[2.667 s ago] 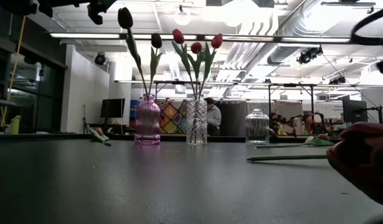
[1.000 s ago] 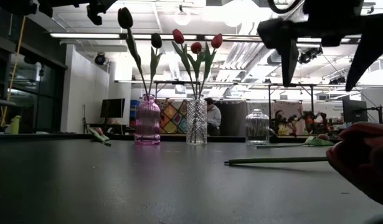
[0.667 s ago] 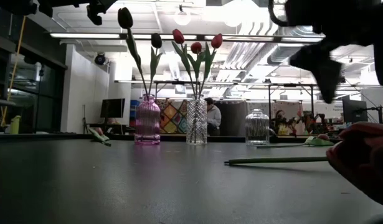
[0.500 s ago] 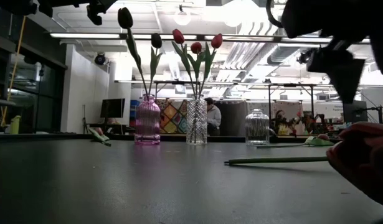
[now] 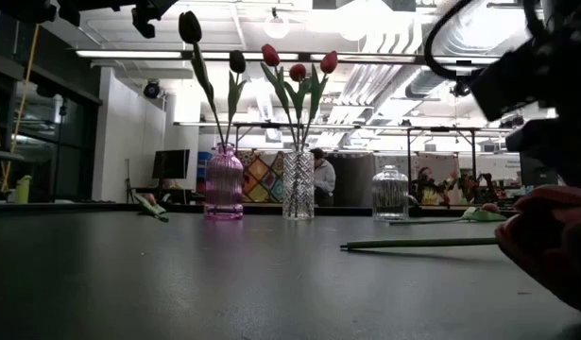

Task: Sort flowers into vase by color
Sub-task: Put the black flower into the violet flower vase

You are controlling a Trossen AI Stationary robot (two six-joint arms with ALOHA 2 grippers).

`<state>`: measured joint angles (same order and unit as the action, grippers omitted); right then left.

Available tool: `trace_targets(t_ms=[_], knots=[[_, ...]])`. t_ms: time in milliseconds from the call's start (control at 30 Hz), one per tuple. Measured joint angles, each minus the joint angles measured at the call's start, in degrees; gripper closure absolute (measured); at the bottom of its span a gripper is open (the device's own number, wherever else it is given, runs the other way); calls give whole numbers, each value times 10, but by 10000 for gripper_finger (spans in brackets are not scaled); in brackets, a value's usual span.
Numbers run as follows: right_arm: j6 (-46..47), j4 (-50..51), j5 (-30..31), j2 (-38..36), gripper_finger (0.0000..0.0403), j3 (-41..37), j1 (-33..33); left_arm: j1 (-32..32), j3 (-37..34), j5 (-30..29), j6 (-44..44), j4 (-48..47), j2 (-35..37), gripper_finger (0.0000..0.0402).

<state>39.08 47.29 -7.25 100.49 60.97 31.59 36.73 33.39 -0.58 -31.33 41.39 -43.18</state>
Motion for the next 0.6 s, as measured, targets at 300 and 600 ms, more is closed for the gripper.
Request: trace_targets(t_ms=[300, 600], knots=[[20, 13, 41, 15, 204, 0, 4, -5, 0, 13, -5, 1, -1, 206], [-34, 36, 20, 15, 388, 0, 20, -77, 0, 28, 38, -1, -52, 206]])
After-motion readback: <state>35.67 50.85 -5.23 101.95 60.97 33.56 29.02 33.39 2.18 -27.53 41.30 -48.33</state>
